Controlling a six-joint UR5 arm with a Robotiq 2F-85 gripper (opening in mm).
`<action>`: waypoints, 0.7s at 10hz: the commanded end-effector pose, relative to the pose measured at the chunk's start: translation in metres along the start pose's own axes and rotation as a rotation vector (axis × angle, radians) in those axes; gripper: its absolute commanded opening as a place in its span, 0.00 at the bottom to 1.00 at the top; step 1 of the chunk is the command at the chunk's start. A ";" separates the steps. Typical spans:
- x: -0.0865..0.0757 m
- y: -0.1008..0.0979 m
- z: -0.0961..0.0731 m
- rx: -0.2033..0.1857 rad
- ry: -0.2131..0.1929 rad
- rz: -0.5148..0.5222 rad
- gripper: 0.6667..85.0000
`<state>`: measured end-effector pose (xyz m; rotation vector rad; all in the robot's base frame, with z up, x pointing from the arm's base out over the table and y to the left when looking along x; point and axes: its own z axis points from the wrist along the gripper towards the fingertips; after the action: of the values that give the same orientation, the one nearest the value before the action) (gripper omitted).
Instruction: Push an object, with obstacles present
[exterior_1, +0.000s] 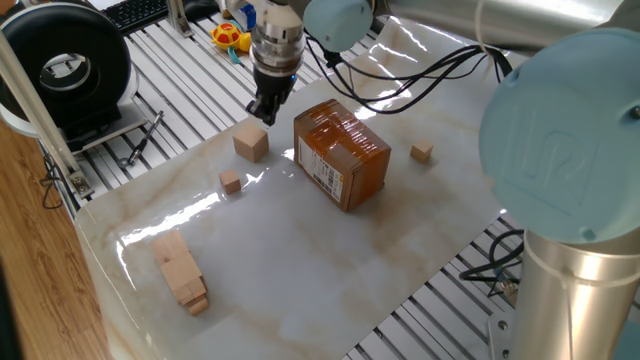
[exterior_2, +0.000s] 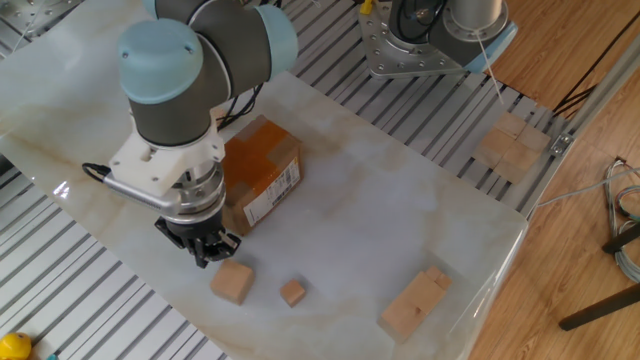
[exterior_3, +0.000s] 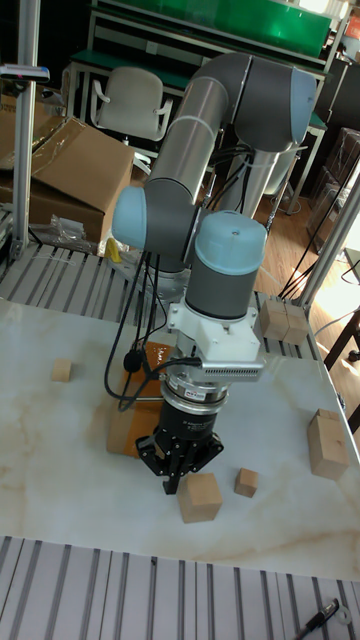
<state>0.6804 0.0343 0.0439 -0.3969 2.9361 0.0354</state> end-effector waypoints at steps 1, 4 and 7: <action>-0.002 -0.008 -0.003 0.014 -0.008 0.023 0.01; -0.004 -0.022 -0.004 0.066 -0.016 0.012 0.01; -0.003 -0.014 -0.003 0.036 -0.013 0.022 0.01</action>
<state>0.6859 0.0203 0.0465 -0.3754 2.9243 -0.0301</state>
